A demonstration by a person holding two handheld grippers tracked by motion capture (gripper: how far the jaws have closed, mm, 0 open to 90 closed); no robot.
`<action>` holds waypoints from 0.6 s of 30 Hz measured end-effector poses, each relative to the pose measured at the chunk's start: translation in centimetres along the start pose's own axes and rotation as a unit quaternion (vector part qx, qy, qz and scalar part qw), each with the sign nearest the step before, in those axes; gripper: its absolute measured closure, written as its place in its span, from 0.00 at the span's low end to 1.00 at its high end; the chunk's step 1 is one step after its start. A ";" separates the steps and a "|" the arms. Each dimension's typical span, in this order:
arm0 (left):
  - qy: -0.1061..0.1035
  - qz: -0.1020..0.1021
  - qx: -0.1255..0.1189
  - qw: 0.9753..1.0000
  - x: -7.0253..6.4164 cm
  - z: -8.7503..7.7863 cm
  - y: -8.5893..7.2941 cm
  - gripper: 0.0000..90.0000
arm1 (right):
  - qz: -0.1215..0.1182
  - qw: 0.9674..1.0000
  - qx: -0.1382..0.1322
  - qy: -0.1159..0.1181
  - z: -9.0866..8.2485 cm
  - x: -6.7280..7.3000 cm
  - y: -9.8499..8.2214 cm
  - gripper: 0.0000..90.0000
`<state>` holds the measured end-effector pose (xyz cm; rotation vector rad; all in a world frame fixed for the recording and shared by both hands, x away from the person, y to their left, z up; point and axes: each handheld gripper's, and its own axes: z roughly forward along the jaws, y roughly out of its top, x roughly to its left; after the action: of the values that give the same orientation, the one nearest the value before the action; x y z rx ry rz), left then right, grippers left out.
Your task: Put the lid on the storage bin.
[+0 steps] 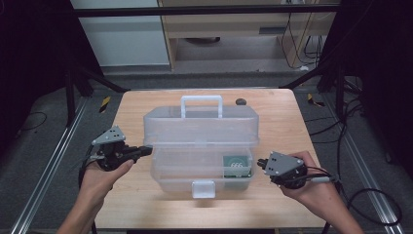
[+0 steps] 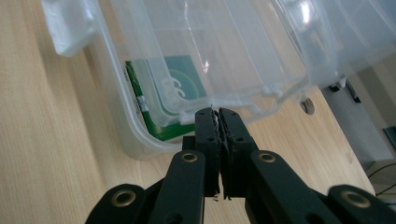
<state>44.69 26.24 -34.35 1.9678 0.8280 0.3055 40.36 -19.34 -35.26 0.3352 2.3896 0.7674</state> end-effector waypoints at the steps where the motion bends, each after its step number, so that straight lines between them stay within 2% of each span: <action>1: -0.001 0.000 0.000 1.000 0.0 0.0 -0.1 1.00 | 0.008 1.000 0.004 -0.002 0.2 -0.3 -0.6 0.97; 10: -0.001 0.000 -0.006 1.000 -0.2 0.1 -0.6 1.00 | 0.045 0.999 0.012 -0.013 1.2 -1.2 -2.7 0.97; 14: 0.001 0.002 -0.006 1.000 -0.3 0.2 -1.0 1.00 | 0.079 0.996 0.015 -0.024 2.0 -1.8 -4.2 0.97; 17: -0.001 0.000 -0.008 1.000 -0.3 0.2 -1.3 1.00 | 0.090 0.995 0.015 -0.028 2.3 -2.0 -4.8 0.97; 18: -0.001 0.001 -0.008 1.000 -0.3 0.2 -1.4 1.00 | 0.101 0.994 0.016 -0.031 2.6 -2.2 -5.4 0.97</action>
<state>43.96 26.32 -35.59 1.9528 0.8202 0.3092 43.38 -23.38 -39.18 0.6125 2.3351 0.7975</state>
